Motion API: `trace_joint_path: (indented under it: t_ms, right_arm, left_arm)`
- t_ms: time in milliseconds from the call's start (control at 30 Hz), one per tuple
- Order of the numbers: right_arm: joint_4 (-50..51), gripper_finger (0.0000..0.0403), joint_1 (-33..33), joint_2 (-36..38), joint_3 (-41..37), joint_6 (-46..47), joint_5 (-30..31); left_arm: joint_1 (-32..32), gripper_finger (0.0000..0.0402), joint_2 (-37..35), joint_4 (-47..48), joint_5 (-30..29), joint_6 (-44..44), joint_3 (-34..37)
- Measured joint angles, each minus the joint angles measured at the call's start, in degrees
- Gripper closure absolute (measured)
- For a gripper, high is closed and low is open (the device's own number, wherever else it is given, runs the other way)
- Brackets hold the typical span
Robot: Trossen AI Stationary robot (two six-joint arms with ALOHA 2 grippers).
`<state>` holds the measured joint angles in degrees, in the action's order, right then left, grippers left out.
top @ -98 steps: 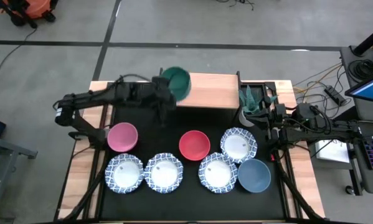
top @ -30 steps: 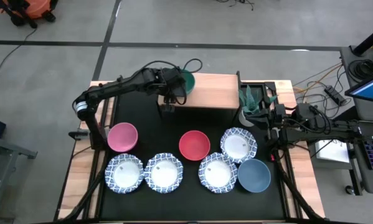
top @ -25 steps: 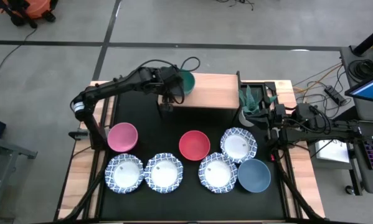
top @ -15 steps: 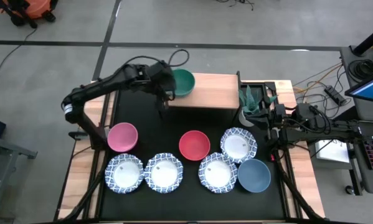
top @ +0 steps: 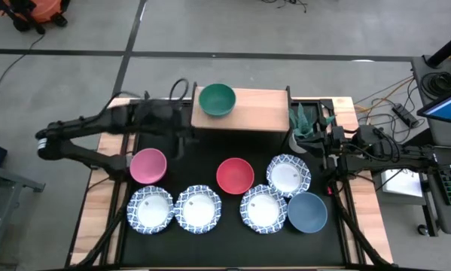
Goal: Place and stack bowls onto a shelf
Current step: Stack the orange bowl on top of the green bowl on the shelf
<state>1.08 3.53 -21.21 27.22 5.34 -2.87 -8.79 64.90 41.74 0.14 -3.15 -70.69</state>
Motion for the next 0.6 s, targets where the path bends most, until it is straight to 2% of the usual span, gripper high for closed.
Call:
trace_joint_path:
  t_ms: [333,467,600]
  right_arm:
    - [-0.1,0.0394,0.0,0.0,0.0,0.1,0.0]
    - [-3.1,0.0394,0.0,-0.6,-0.1,4.6,1.8]
    - [-8.8,0.0394,-1.3,-5.2,0.0,5.7,0.9]
  left_arm:
    - [11.9,0.0225,-11.1,-15.3,-9.1,5.1,17.6]
    - [13.7,0.0225,-13.4,-21.4,-9.9,6.3,23.1]
    - [13.9,0.0225,-15.3,-25.6,-10.2,7.5,27.5]
